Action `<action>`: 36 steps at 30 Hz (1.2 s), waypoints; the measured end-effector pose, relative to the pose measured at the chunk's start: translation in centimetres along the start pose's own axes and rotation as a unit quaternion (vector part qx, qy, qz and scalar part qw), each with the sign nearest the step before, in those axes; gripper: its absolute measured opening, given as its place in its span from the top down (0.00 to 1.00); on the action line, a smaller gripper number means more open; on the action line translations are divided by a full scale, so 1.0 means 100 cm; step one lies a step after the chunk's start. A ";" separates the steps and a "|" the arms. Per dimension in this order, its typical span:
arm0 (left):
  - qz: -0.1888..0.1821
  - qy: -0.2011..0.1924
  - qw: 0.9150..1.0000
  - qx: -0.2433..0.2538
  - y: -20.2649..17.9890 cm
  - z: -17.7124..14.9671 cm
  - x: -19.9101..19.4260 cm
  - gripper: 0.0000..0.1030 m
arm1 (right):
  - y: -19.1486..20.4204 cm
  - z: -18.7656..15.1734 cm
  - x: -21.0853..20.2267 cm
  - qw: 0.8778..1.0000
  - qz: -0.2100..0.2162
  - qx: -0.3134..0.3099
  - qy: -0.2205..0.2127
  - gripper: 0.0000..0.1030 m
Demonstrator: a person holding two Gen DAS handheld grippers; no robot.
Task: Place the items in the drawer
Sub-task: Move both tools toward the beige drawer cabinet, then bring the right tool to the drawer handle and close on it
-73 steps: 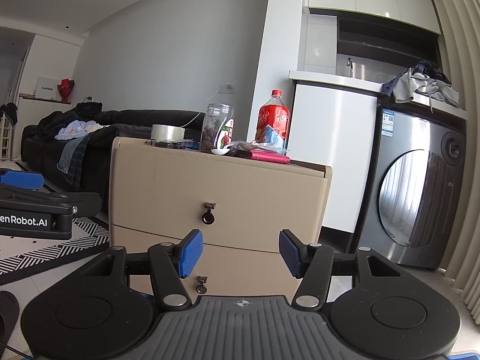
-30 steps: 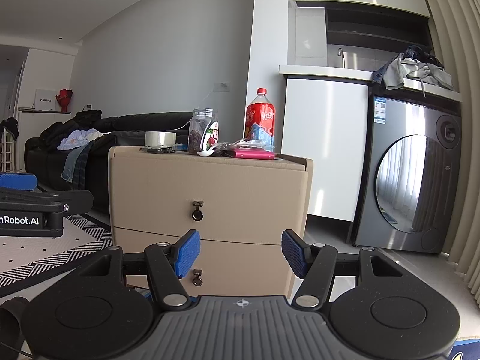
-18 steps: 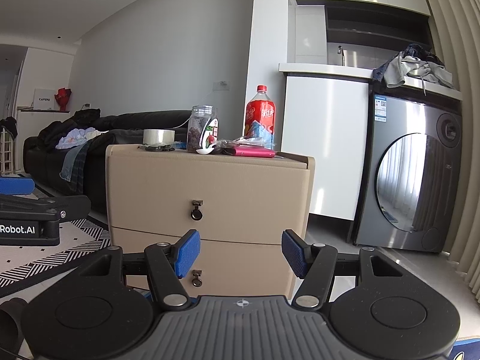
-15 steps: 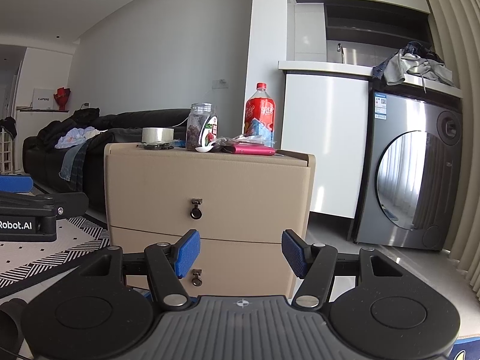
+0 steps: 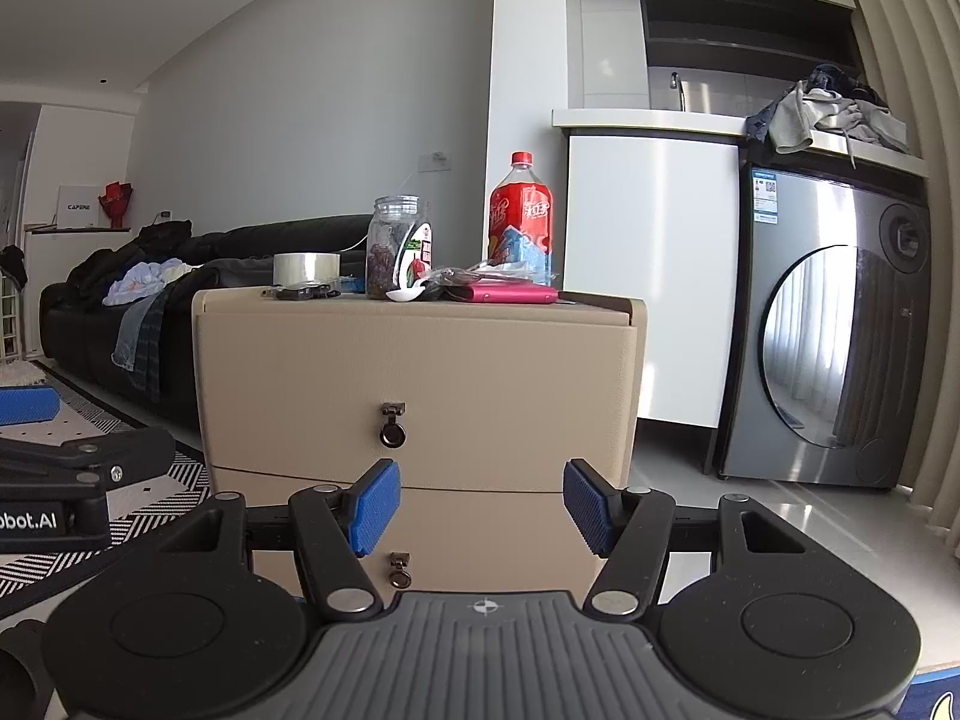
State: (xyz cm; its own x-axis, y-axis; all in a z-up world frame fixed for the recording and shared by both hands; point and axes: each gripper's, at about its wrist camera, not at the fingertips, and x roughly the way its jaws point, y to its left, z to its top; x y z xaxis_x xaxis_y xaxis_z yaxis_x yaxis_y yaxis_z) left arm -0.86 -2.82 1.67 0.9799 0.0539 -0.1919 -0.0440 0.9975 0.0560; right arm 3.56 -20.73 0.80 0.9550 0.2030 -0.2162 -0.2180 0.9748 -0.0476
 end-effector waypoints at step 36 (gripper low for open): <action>-0.015 -0.028 0.999 0.002 0.039 0.013 0.051 0.00 | 0.034 0.003 0.073 1.000 0.000 -0.001 0.006 0.38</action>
State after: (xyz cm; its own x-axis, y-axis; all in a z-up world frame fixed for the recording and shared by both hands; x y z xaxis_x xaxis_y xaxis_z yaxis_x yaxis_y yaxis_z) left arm 4.26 1.29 2.15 0.9903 0.0206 -0.1376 -0.0131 0.9984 0.0555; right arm 9.87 -15.95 -0.69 0.9521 0.2027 -0.2288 -0.2193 0.9744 -0.0497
